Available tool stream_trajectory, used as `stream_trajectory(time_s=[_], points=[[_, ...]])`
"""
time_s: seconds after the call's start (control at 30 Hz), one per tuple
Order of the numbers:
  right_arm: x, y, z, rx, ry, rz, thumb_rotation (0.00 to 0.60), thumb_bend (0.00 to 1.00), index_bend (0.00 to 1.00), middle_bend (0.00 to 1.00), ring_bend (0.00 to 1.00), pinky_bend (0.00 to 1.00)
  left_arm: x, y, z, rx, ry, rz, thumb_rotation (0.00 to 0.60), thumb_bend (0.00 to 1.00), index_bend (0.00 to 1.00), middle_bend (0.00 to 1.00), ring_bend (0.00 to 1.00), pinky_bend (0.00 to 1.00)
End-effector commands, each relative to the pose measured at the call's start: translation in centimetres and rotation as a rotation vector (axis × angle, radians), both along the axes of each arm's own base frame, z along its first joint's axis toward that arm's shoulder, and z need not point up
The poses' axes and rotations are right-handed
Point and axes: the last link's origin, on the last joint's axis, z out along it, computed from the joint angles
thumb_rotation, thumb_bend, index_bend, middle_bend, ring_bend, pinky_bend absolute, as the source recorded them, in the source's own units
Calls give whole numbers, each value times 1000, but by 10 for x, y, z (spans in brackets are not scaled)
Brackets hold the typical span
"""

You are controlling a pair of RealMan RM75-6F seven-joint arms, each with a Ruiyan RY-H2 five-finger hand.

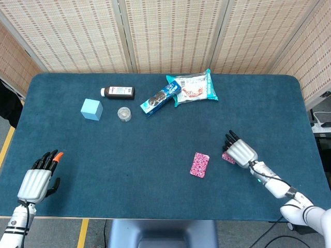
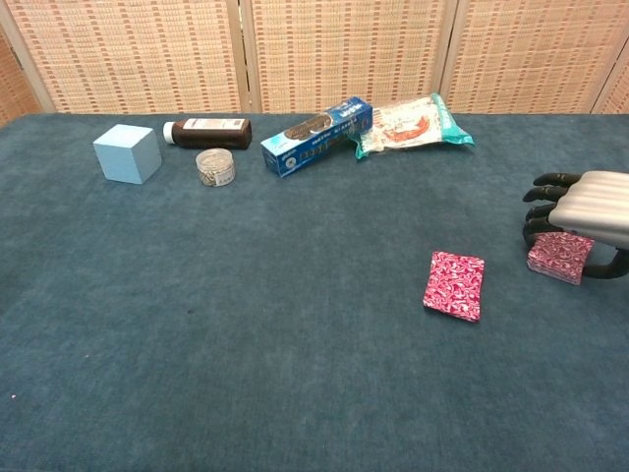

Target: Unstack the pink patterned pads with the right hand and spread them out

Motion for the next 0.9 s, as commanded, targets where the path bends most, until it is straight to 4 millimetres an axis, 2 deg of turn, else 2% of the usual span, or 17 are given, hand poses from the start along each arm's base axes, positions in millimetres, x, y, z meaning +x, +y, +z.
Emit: stream_trajectory(time_s=[0.03, 0.33, 0.6, 0.77, 0.9], points=[[1, 0, 0, -5, -12, 2, 600, 201, 405, 300, 156, 24, 0, 0, 1, 0, -1, -1, 600, 476, 0, 0, 36, 198], [6, 3, 0, -11, -39, 35, 600, 200, 534, 377, 232, 53, 1, -3, 2, 1, -7, -10, 600, 474, 0, 0, 36, 198], [20, 12, 11, -13, -78, 101, 600, 200, 590, 416, 273, 64, 3, -5, 2, 2, -10, -14, 600, 475, 0, 0, 36, 198], [31, 40, 15, 43, -118, 146, 600, 200, 598, 421, 283, 64, 2, -6, 6, 9, -14, -10, 600, 475, 0, 0, 36, 198], [33, 76, 11, 138, -120, 164, 600, 200, 599, 422, 286, 64, 2, -3, 5, 12, -17, -13, 600, 474, 0, 0, 36, 198]])
